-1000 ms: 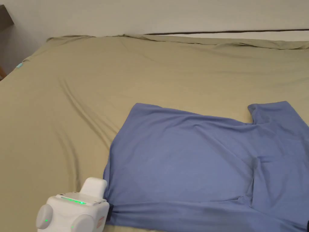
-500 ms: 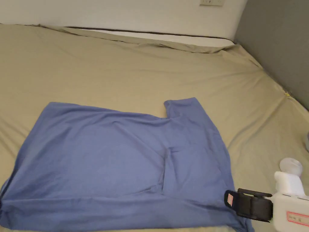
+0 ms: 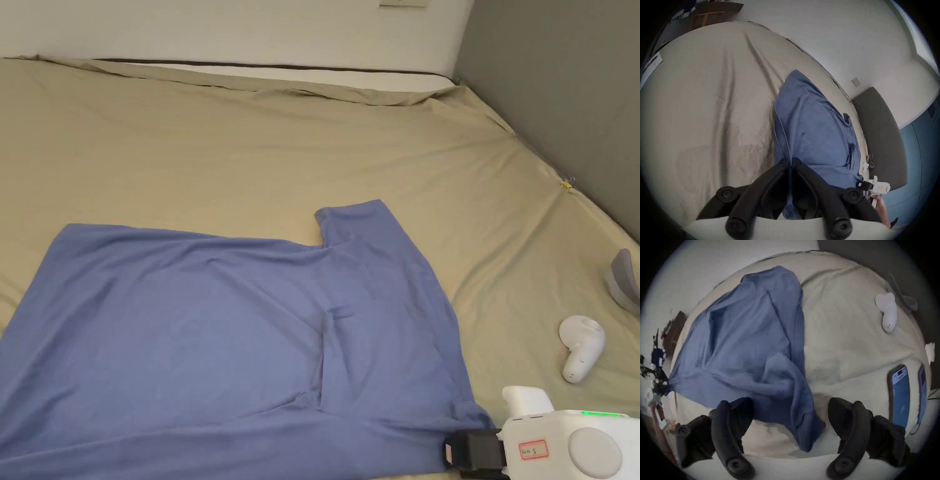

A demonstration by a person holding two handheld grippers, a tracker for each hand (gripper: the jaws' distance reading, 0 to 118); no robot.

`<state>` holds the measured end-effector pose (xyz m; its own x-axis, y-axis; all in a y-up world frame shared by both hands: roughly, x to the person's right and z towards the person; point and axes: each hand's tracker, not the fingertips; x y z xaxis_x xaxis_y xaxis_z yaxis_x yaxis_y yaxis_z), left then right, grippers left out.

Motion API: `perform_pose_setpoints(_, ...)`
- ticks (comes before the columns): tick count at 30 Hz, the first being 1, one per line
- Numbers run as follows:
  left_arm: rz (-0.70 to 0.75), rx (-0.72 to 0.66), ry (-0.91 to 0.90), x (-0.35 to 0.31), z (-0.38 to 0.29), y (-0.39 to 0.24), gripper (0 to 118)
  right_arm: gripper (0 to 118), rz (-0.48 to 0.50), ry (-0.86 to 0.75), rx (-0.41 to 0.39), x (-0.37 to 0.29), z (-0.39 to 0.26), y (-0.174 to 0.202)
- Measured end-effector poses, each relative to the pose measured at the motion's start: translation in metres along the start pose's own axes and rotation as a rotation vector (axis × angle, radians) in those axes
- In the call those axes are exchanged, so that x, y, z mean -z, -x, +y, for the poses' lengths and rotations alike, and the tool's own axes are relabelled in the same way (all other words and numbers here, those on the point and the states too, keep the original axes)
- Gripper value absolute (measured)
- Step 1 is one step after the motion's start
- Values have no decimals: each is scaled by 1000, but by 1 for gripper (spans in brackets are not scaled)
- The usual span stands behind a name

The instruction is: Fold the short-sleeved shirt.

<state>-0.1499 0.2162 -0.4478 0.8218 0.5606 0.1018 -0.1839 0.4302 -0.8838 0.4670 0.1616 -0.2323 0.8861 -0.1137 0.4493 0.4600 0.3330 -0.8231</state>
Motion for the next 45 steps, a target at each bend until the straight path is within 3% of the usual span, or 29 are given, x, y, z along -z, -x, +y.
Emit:
perform_pose_setpoints(1, -8, -12, 1, 0, 0, 0, 2, 63, -20, -9, -16, -4, 0, 3)
perform_pose_setpoints(3, -12, -16, 1, -1, 0, -1, 2, 13, 79, -18, -2, -10, 0, -1)
perform_pose_setpoints(4, -15, -18, 2, -1, 2, 2, 2, 13, 173, -4, 38, -12, 0, -3)
perform_pose_setpoints(5, -14, -16, 2, -2, 2, 2, 2, 13, 209, -8, 65, -15, -1, -4)
perform_pose_setpoints(6, -15, -17, 1, -3, 2, 1, 2, 13, 150, -12, 47, -19, -1, -3)
perform_pose_setpoints(8, -40, -44, -1, -5, 2, 5, 2, 13, 165, -46, 52, -28, -3, -6)
perform_pose_setpoints(10, -87, -126, -3, -4, 5, 7, 2, 12, 288, -44, 188, -39, 1, -18)
perform_pose_setpoints(11, -112, -148, 6, -3, 9, 8, 2, 12, 349, -62, 217, -45, 6, -19)
perform_pose_setpoints(16, -160, -237, -29, 12, 41, 2, 2, 12, 462, -93, 359, -54, 55, -31)
perform_pose_setpoints(21, -159, -396, -67, 47, 85, -5, 2, 12, 472, -69, 529, -41, 114, -25)
perform_pose_setpoints(26, -85, -434, -56, 106, 131, -21, 2, 12, 454, 13, 713, 14, 165, -31)
perform_pose_setpoints(29, 28, -400, -73, 144, 150, -24, 6, 12, 378, 30, 701, 41, 183, -22)
perform_pose_setpoints(30, 66, -378, -79, 154, 153, -27, 30, 12, 353, 36, 685, 46, 185, -18)
perform_pose_setpoints(32, 164, -321, -92, 173, 156, -29, 106, 12, 284, 52, 653, 58, 187, -8)
perform_pose_setpoints(33, 191, -281, -75, 181, 156, -29, 118, 15, 269, 61, 638, 61, 186, -3)
perform_pose_setpoints(36, 259, -194, -33, 199, 147, -28, 118, 36, 234, -10, 555, 57, 183, 6)
perform_pose_setpoints(38, 243, -139, -61, 197, 145, -37, 118, 40, 305, -48, 452, 48, 183, 14)
perform_pose_setpoints(40, 180, -188, -39, 182, 147, -42, 118, 98, 322, -4, 393, 39, 199, 12)
perform_pose_setpoints(41, 153, -196, -37, 163, 148, -44, 118, 115, 344, -39, 370, 17, 200, 17)
perform_pose_setpoints(42, 18, -228, -106, 145, 148, -54, 118, 117, 379, -168, 329, -9, 196, 24)
perform_pose_setpoints(43, -23, -189, -166, 121, 144, -64, 118, 116, 426, -298, 259, -33, 189, 30)
perform_pose_setpoints(45, -39, 12, -276, 71, 131, -84, 118, 116, 434, -512, 125, -85, 162, 48)
